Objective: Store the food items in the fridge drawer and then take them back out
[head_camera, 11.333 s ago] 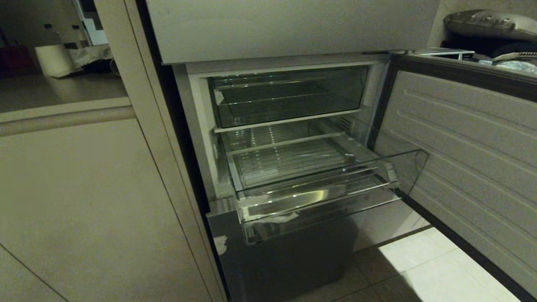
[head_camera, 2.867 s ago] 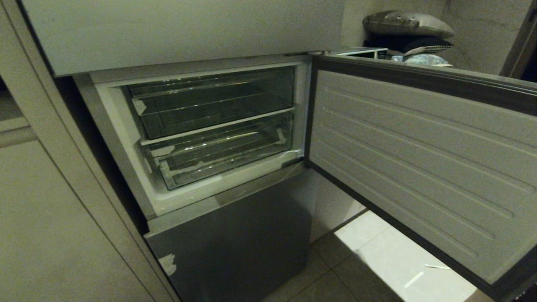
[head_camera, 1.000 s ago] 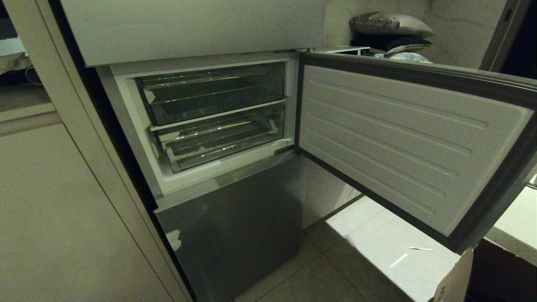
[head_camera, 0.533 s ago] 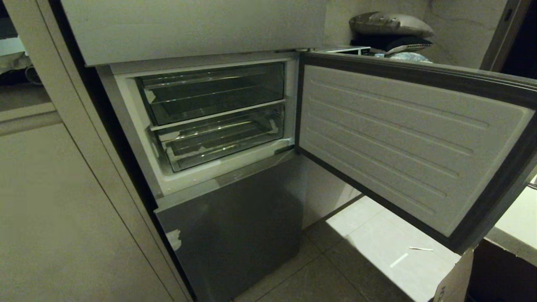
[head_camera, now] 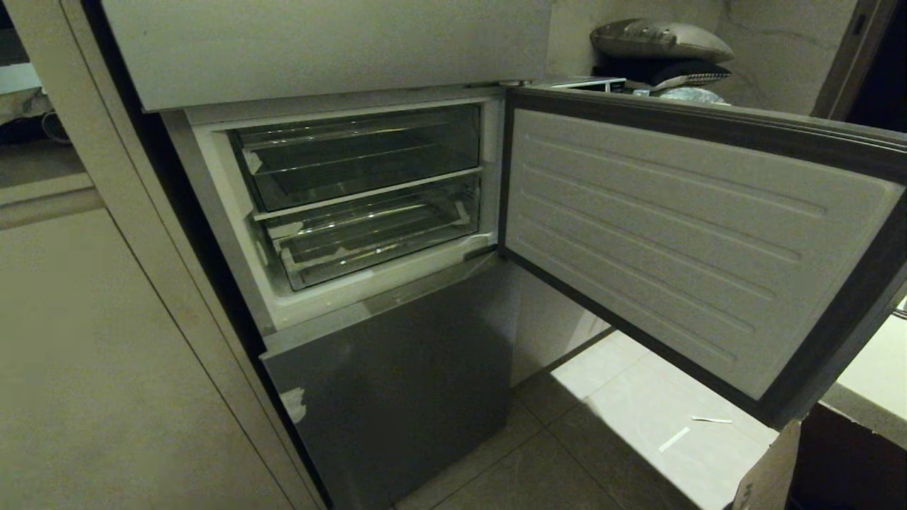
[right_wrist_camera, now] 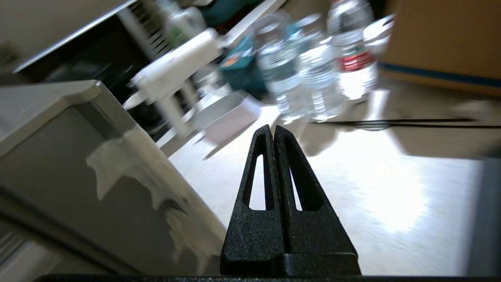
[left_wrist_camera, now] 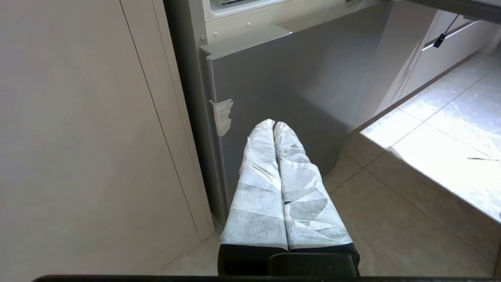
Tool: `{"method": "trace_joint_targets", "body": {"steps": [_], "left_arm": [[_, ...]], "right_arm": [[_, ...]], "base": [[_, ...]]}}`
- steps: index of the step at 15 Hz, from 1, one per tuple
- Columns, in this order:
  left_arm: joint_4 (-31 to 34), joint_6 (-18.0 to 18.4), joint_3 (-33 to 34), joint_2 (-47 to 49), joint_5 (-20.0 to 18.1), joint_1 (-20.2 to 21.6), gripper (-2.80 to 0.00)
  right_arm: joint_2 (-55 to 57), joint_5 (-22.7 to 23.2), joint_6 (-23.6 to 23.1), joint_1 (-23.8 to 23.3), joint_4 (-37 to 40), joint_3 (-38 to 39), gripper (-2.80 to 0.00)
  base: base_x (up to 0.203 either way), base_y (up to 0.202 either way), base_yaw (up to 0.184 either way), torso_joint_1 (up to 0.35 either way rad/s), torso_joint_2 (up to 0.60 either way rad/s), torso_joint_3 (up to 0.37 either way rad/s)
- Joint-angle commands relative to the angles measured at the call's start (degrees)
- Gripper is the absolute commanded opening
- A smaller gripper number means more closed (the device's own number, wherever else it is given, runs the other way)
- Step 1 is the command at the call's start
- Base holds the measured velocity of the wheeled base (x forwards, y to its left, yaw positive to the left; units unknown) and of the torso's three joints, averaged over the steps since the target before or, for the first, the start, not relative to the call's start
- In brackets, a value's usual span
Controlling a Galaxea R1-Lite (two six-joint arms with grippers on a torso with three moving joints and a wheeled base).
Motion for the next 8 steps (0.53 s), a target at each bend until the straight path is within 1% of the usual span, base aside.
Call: {"method": "trace_joint_targets", "body": {"steps": [1, 3, 4, 5, 8], "left_arm": [[0.0, 0.0, 0.0, 0.1, 0.0, 0.0, -2.8], [0.0, 0.0, 0.0, 0.1, 0.0, 0.0, -2.8], [0.0, 0.0, 0.0, 0.1, 0.0, -0.1, -2.8], [0.0, 0.0, 0.0, 0.1, 0.0, -0.1, -2.8], [0.0, 0.0, 0.0, 0.1, 0.0, 0.0, -2.8]], "right_arm": [[7.8, 3.8, 0.1, 0.2, -0.6, -2.4, -2.8], [9.3, 10.8, 0.0, 0.2, -0.7, -3.2, -2.8], [10.2, 12.3, 0.0, 0.3, -0.7, -3.4, -2.8], [11.2, 12.6, 0.0, 0.3, -0.9, -3.6, -2.8], [11.6, 13.9, 0.1, 0.8, -6.1, -2.6, -2.8]], "base": [[0.0, 0.0, 0.0, 0.0, 0.0, 0.0], [0.0, 0.0, 0.0, 0.0, 0.0, 0.0], [0.0, 0.0, 0.0, 0.0, 0.0, 0.0], [0.0, 0.0, 0.0, 0.0, 0.0, 0.0], [0.0, 0.0, 0.0, 0.0, 0.0, 0.0]]}}
